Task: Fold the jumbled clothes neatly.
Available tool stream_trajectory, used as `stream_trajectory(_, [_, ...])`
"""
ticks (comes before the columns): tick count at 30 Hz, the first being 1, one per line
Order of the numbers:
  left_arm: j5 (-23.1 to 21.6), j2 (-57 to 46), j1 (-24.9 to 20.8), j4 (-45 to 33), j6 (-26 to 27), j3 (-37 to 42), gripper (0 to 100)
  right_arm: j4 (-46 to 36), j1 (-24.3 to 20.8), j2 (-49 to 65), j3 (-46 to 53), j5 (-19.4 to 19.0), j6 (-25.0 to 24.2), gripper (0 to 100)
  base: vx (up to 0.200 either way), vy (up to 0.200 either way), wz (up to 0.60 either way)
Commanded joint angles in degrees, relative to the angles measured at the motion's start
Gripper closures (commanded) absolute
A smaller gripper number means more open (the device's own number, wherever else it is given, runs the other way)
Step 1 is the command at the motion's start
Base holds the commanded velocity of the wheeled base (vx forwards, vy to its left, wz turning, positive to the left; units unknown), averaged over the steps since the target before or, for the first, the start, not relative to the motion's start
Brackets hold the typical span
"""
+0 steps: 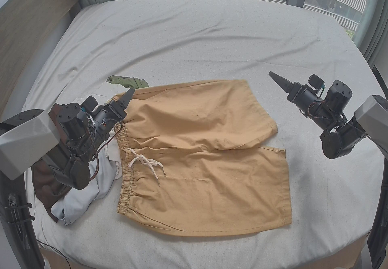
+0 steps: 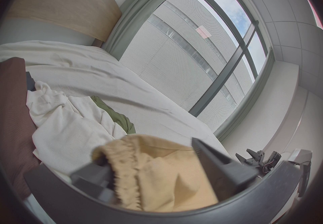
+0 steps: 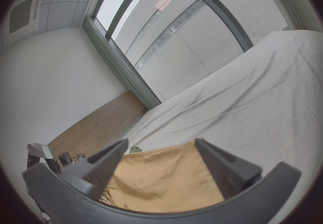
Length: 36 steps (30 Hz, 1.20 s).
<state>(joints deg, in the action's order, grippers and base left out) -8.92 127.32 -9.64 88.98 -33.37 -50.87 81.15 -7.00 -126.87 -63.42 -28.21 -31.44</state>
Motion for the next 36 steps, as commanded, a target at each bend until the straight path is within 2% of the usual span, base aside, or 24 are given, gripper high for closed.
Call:
stream_trajectory(1, [0.05,0.39,-0.38,-0.12,-0.21,3.32,0,3.57,-0.74,4.17,8.75,0.35,0.33,0,0.0,0.0,0.0])
stream_trajectory(5, [0.13,0.03,-0.73,-0.39,-0.03,6.4,0,7.0,-1.79,7.78,17.54,0.44,0.77,0,0.0,0.0,0.0])
stream_trajectory(9, [0.05,-3.04,-0.29,-2.41,0.23,10.09,0,7.09,-1.97,9.97,24.57,-0.09,2.08,0,0.0,0.0,0.0])
stream_trajectory(18, [-0.66,-14.64,1.12,-7.24,0.85,22.22,0,7.0,-1.97,9.71,28.7,-0.44,5.69,0,0.0,0.0,0.0])
stream_trajectory(22, [-1.97,-18.07,2.44,-8.47,5.06,27.67,0,7.0,-1.88,9.71,32.13,-0.62,8.85,0,0.0,0.0,0.0])
stream_trajectory(25, [-4.79,-18.86,2.61,-8.38,7.0,32.5,0,7.0,-1.97,9.62,33.62,-0.62,10.43,0,0.0,0.0,0.0])
stream_trajectory(31, [-5.84,-18.77,2.26,-8.3,8.93,35.4,0,7.0,-1.97,8.92,34.24,-0.62,10.7,0,0.0,0.0,0.0])
stream_trajectory(32, [-8.39,-18.42,2.26,-7.94,12.62,39.89,0,7.0,-1.7,8.22,35.29,-0.62,11.93,0,0.0,0.0,0.0])
stream_trajectory(33, [-9.8,-18.07,2.35,-7.86,14.03,41.2,0,7.0,-1.62,7.78,35.55,-0.62,12.63,0,0.0,0.0,0.0])
stream_trajectory(36, [-11.2,-16.58,2.44,-7.86,15.26,42.87,0,7.0,-1.44,6.46,35.55,-0.62,13.51,0,0.0,0.0,0.0])
